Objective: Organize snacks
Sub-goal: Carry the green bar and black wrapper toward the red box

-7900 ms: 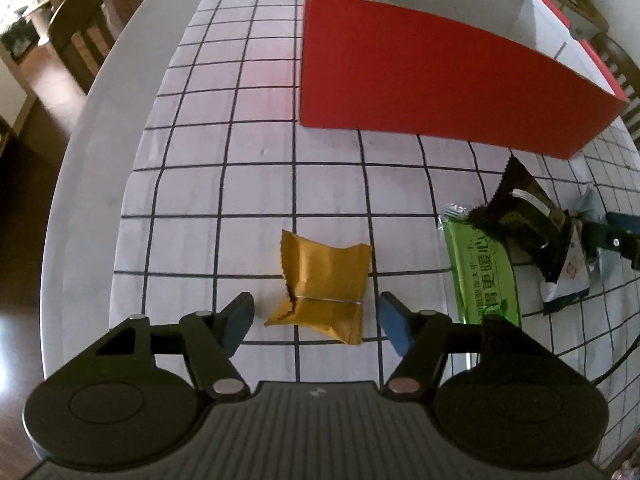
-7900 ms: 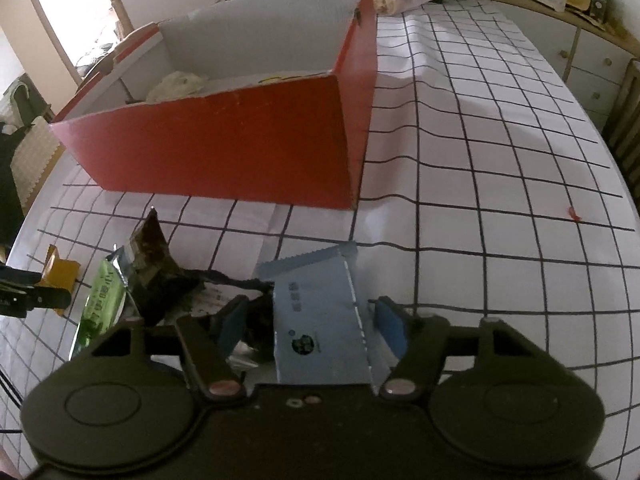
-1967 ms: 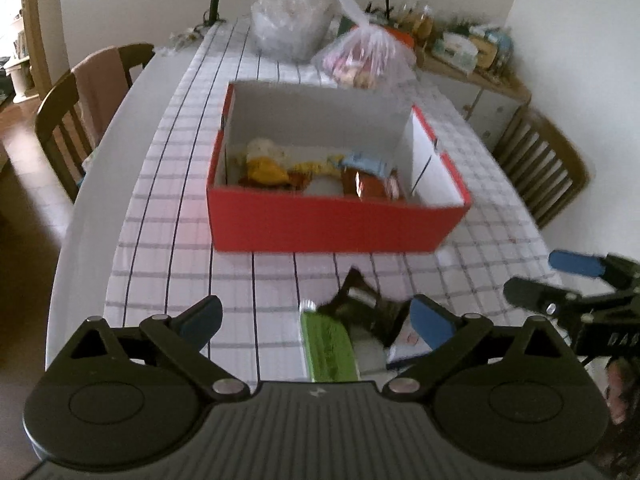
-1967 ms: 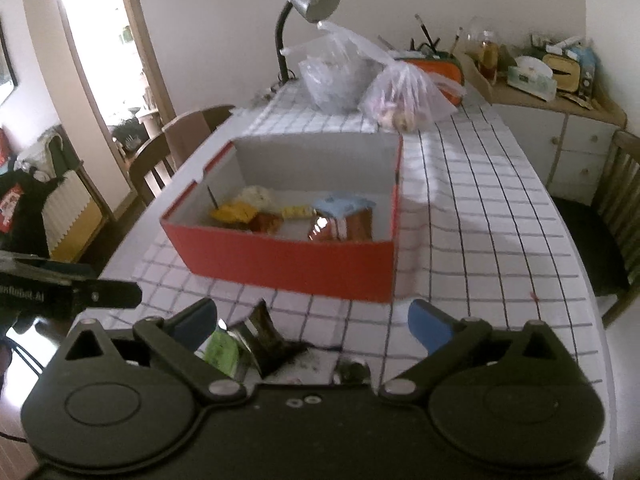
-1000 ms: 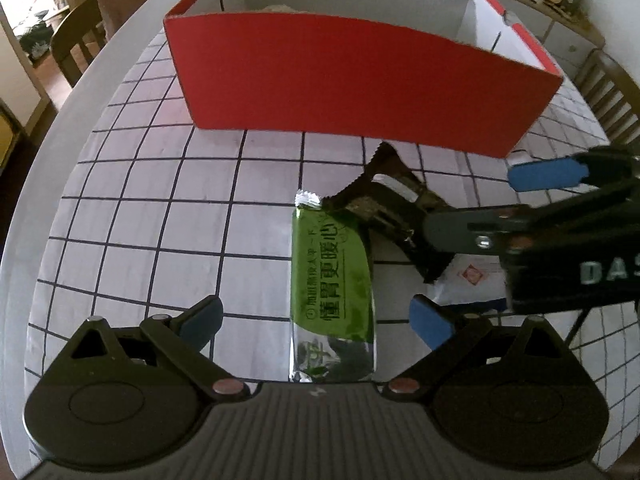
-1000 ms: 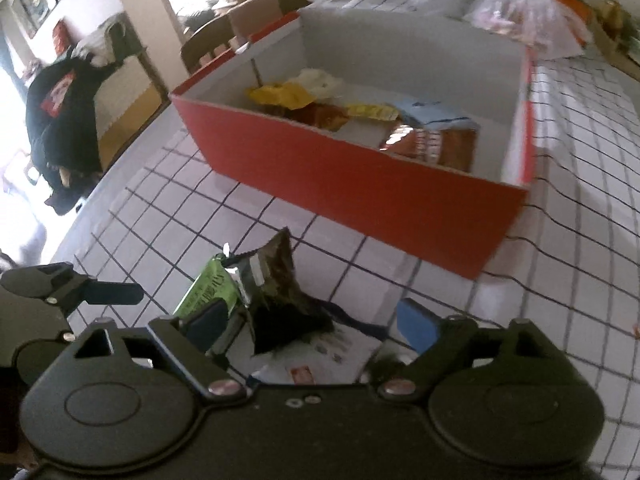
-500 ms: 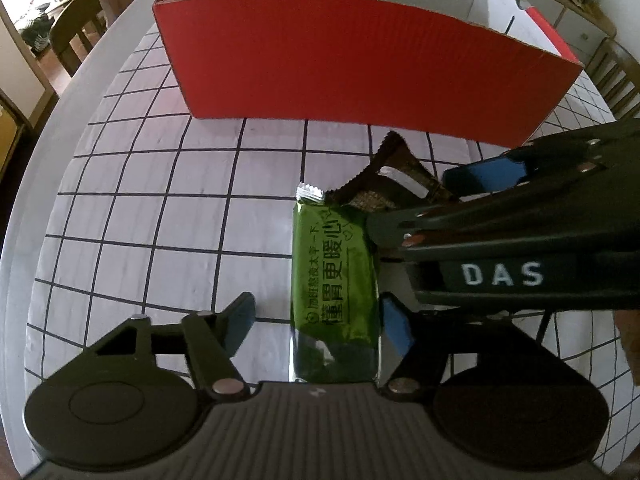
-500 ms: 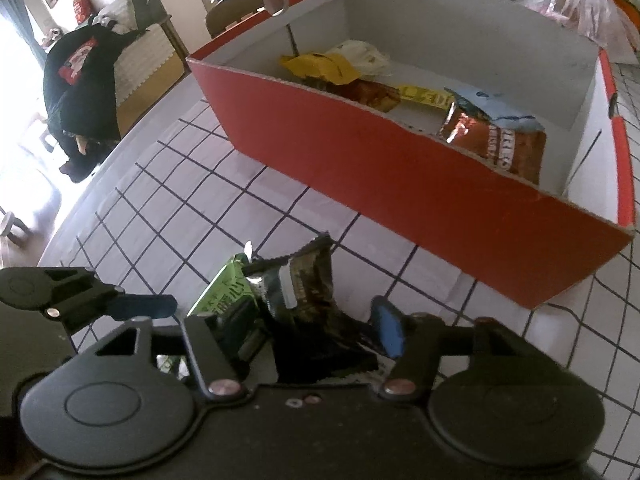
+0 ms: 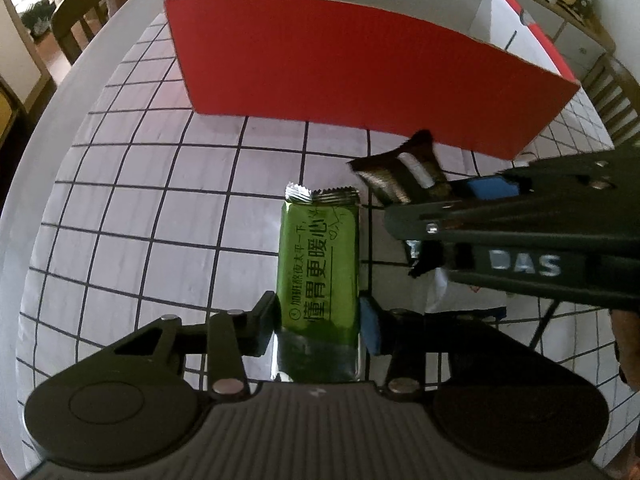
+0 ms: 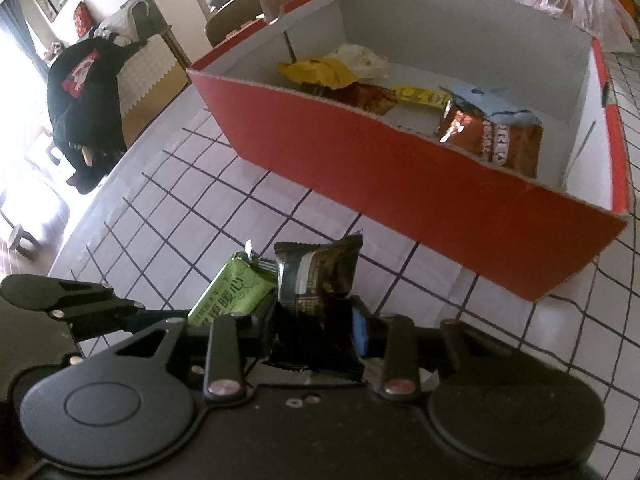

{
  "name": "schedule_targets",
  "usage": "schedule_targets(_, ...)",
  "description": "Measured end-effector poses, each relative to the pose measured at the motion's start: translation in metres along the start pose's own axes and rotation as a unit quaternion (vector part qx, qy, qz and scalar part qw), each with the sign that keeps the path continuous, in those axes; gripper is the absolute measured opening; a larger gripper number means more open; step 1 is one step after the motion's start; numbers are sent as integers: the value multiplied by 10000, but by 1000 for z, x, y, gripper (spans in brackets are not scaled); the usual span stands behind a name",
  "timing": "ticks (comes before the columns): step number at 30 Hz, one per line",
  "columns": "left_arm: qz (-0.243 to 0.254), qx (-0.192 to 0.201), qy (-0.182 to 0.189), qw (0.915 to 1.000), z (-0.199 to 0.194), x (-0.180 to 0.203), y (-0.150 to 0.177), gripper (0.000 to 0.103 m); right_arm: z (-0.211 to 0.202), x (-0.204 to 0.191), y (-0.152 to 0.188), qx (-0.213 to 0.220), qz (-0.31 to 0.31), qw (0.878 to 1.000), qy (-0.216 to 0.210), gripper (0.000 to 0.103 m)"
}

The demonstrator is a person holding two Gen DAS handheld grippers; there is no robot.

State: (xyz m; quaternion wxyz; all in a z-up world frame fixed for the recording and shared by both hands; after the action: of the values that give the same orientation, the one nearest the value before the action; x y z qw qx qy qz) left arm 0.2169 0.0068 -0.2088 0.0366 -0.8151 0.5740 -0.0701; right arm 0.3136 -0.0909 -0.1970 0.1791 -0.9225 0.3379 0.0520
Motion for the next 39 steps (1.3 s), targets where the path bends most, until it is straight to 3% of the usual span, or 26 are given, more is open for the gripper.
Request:
schedule_targets(17, -737, 271, 381, 9962, -47, -27, 4, 42, -70, 8, 18, 598, 217, 9979, -146, 34)
schedule_targets(25, -848, 692, 414, 9931, -96, -31, 2, 42, -103, 12, 18, 889, 217, 9957, -157, 34)
schedule_targets(32, -661, 1136, 298, 9909, -141, -29, -25, 42, -131, 21, 2, 1224, 254, 9922, -29, 34)
schedule_targets(39, -310, 1351, -21, 9903, -164, -26, -72, 42, -147, 30, -27, 1505, 368, 9877, 203, 34)
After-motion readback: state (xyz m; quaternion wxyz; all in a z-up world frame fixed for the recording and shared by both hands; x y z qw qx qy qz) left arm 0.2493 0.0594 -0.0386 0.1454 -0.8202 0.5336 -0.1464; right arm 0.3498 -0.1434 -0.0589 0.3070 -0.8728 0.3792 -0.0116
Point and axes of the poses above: each gripper's, at about its wrist camera, not at the fingertips, and z roughly the way its jaws point, x to its right, y to its underside, the point moved 7 cm from there along z, roughly the way its jaws point, and after that the axes turned 13 degrees about -x, right-handed, at the moved point
